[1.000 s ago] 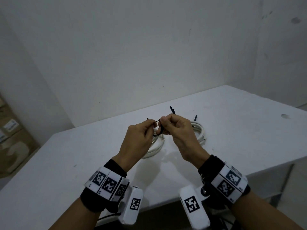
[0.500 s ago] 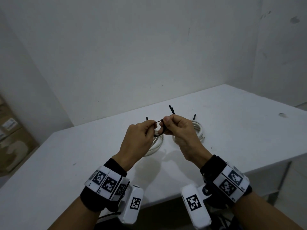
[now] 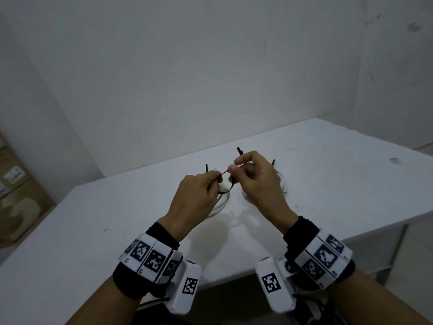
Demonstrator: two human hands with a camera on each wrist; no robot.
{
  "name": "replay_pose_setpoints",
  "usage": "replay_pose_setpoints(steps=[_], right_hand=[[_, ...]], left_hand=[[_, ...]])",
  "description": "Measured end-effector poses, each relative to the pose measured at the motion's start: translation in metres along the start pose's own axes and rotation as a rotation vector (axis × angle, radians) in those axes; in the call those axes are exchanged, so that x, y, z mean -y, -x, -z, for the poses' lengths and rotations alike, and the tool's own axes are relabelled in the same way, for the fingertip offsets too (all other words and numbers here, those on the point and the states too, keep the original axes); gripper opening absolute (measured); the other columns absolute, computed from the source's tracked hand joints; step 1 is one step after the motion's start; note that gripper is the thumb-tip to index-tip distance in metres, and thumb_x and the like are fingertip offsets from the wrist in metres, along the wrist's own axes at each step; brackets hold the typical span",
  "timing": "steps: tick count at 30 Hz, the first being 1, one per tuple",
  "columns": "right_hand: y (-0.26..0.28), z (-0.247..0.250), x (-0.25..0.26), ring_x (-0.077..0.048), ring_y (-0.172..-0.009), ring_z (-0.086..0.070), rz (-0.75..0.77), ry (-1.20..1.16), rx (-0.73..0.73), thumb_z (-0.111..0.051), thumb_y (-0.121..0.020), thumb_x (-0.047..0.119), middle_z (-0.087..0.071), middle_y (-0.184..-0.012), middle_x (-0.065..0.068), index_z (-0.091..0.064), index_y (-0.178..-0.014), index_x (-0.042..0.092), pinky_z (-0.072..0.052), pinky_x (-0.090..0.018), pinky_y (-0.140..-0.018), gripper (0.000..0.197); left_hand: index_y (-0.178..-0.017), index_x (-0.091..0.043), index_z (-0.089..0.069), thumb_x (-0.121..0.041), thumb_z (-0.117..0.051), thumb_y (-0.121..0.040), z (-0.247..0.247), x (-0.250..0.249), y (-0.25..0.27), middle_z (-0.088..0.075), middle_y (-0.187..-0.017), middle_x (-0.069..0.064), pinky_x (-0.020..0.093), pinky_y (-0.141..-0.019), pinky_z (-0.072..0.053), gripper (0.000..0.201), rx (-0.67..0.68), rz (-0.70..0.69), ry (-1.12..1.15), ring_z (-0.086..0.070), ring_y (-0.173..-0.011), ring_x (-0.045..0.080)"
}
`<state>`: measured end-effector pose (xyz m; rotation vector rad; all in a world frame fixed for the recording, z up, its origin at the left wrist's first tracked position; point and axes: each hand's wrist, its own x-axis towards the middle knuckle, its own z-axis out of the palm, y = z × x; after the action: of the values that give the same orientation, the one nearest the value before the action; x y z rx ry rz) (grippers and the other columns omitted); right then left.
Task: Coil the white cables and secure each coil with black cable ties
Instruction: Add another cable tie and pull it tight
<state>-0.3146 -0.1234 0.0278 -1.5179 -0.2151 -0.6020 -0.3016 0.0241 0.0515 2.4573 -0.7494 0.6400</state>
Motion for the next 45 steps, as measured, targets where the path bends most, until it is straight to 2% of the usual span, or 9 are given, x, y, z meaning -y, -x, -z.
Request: replay_pose_setpoints(steps=[7, 23, 30, 33, 36, 37, 38, 41, 45], right_hand=[[0.004, 0.000, -0.006, -0.012, -0.073, -0.060, 0.291, 0.257, -0.073, -0.059, -0.088, 0.013, -0.065, -0.068, 0.003, -0.065, -0.081, 0.007, -0.040, -0.006, -0.060, 0.011], [0.007, -0.001, -0.009, -0.012, -0.080, -0.062, 0.279, 0.213, -0.053, -0.060, -0.088, 0.003, -0.064, -0.074, 0.005, -0.067, -0.086, 0.003, -0.045, -0.007, -0.065, 0.007], [0.006, -0.009, -0.011, -0.010, -0.077, -0.058, 0.311, 0.234, 0.002, -0.057, -0.087, 0.015, -0.067, -0.078, -0.003, -0.066, -0.084, 0.004, -0.046, -0.012, -0.064, 0.015], [0.004, -0.004, -0.007, -0.007, -0.069, -0.060, 0.188, 0.130, 0.003, -0.065, -0.087, 0.013, -0.064, -0.072, 0.004, -0.062, -0.079, 0.014, -0.046, -0.013, -0.061, 0.009], [0.000, 0.000, -0.006, -0.015, -0.063, -0.061, 0.119, 0.073, -0.026, -0.068, -0.085, 0.016, -0.064, -0.064, 0.002, -0.058, -0.068, 0.020, -0.049, -0.027, -0.062, 0.020], [-0.002, 0.001, -0.006, -0.016, -0.063, -0.062, 0.114, 0.089, -0.014, -0.069, -0.084, 0.017, -0.064, -0.063, 0.003, -0.058, -0.067, 0.018, -0.049, -0.027, -0.062, 0.020], [-0.003, 0.003, -0.006, -0.013, -0.061, -0.060, 0.116, 0.119, 0.007, -0.070, -0.084, 0.019, -0.063, -0.061, 0.005, -0.060, -0.067, 0.017, -0.047, -0.024, -0.060, 0.019], [-0.010, 0.010, -0.005, -0.007, -0.055, -0.050, 0.096, 0.215, 0.071, -0.071, -0.082, 0.025, -0.060, -0.057, 0.002, -0.063, -0.065, 0.017, -0.039, -0.020, -0.056, 0.020], [-0.017, 0.014, -0.002, -0.007, -0.048, -0.043, 0.029, 0.234, 0.106, -0.072, -0.081, 0.029, -0.055, -0.049, 0.005, -0.062, -0.061, 0.017, -0.035, -0.022, -0.051, 0.025]], left_hand=[[-0.081, -0.011, -0.066, -0.009, -0.046, -0.093, 0.001, -0.006, -0.002, -0.046, -0.047, -0.007, 0.026, -0.051, -0.029, 0.023, 0.026, 0.052, -0.022, -0.040, -0.044, 0.011], [-0.084, -0.005, -0.070, -0.007, -0.044, -0.093, 0.003, -0.017, -0.002, -0.044, -0.048, -0.016, 0.015, -0.049, -0.030, 0.027, 0.081, 0.079, -0.034, -0.045, -0.045, 0.006], [-0.083, -0.005, -0.072, -0.009, -0.044, -0.094, 0.002, -0.021, -0.003, -0.069, -0.063, 0.002, 0.020, -0.049, -0.038, 0.031, 0.095, 0.104, 0.041, -0.048, -0.042, 0.008], [-0.097, -0.011, -0.074, -0.011, -0.045, -0.096, 0.008, -0.023, -0.003, -0.062, -0.056, -0.010, 0.011, -0.045, -0.033, 0.029, 0.132, 0.181, 0.140, -0.045, -0.039, 0.005], [-0.119, -0.022, -0.065, -0.025, -0.041, -0.101, 0.011, -0.025, -0.006, -0.065, -0.068, 0.000, 0.026, -0.054, -0.043, 0.030, 0.258, 0.294, 0.291, -0.027, -0.056, 0.000], [-0.125, -0.027, -0.058, -0.028, -0.039, -0.102, 0.012, -0.025, -0.008, -0.062, -0.072, 0.004, 0.030, -0.052, -0.044, 0.031, 0.309, 0.347, 0.379, -0.065, -0.073, 0.017], [-0.126, -0.031, -0.054, -0.029, -0.038, -0.102, 0.013, -0.026, -0.008, -0.055, -0.071, 0.007, 0.028, -0.046, -0.039, 0.029, 0.353, 0.389, 0.476, -0.044, -0.042, 0.012], [-0.110, -0.033, -0.056, -0.023, -0.039, -0.100, 0.016, -0.021, -0.009, -0.041, -0.076, 0.013, 0.022, -0.041, -0.023, 0.022, 0.429, 0.409, 0.597, -0.026, -0.041, 0.010], [-0.097, -0.033, -0.058, -0.036, -0.043, -0.100, 0.011, -0.018, -0.007, -0.043, -0.068, 0.013, 0.023, -0.043, -0.025, 0.016, 0.428, 0.397, 0.610, -0.027, -0.044, 0.013]])
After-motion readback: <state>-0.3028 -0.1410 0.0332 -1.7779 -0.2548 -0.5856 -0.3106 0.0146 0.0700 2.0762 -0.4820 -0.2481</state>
